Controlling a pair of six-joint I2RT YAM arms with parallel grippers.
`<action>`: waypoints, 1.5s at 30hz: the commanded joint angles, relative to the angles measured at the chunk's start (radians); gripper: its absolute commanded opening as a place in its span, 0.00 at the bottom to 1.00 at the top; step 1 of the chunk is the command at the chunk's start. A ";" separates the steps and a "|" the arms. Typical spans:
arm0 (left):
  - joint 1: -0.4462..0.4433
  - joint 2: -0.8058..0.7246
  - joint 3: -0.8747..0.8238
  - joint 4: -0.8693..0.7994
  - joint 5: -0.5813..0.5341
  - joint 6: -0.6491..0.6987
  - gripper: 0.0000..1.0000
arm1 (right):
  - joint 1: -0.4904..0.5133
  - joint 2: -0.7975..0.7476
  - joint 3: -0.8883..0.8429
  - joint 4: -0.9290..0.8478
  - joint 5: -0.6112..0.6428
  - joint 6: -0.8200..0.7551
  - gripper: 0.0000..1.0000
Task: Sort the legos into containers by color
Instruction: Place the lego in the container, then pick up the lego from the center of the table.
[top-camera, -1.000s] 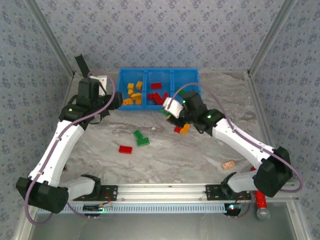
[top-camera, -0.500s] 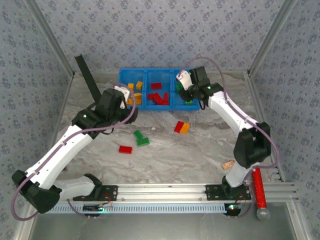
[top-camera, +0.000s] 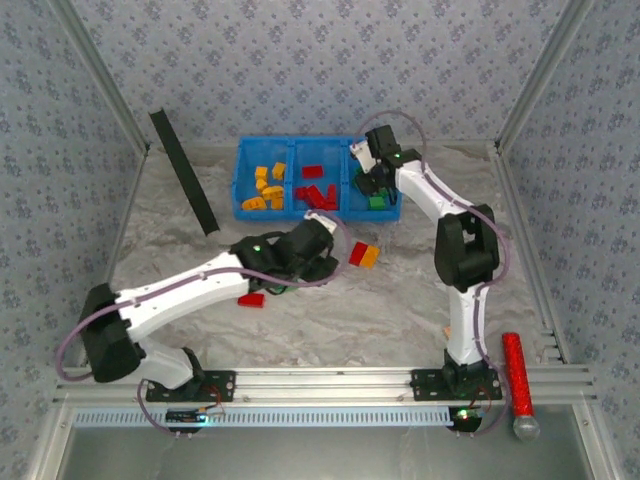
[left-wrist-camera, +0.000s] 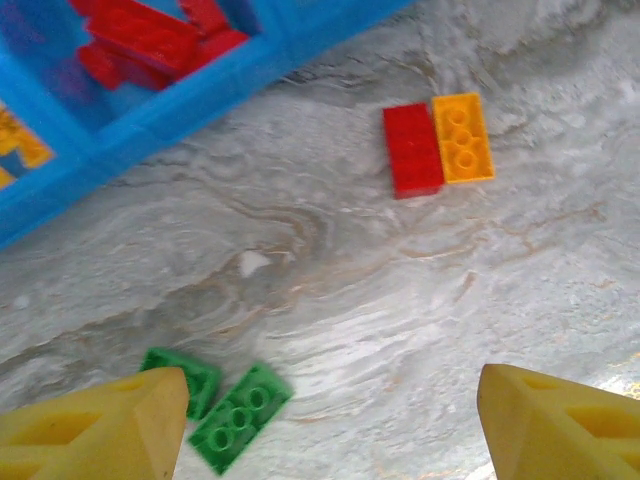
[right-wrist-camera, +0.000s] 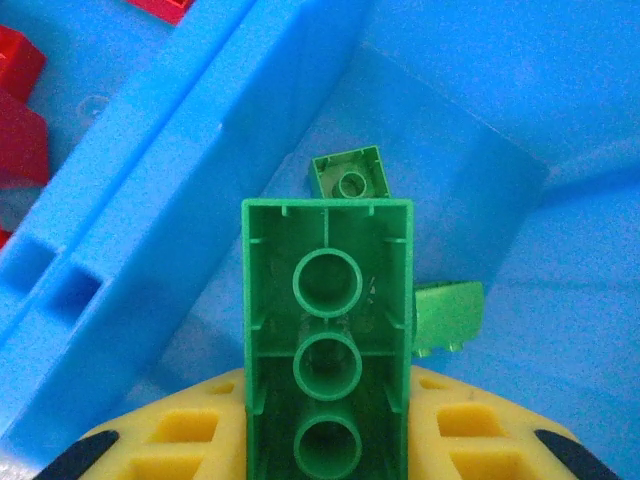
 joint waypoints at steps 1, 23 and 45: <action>-0.024 0.105 0.077 0.058 -0.006 -0.025 0.76 | -0.002 0.059 0.072 -0.076 0.013 -0.016 0.27; -0.039 0.592 0.365 0.197 0.143 0.035 0.75 | -0.044 0.109 0.092 -0.090 -0.041 -0.062 0.49; 0.014 0.763 0.475 0.190 0.210 0.019 0.75 | -0.055 0.004 0.130 -0.137 -0.101 -0.005 0.65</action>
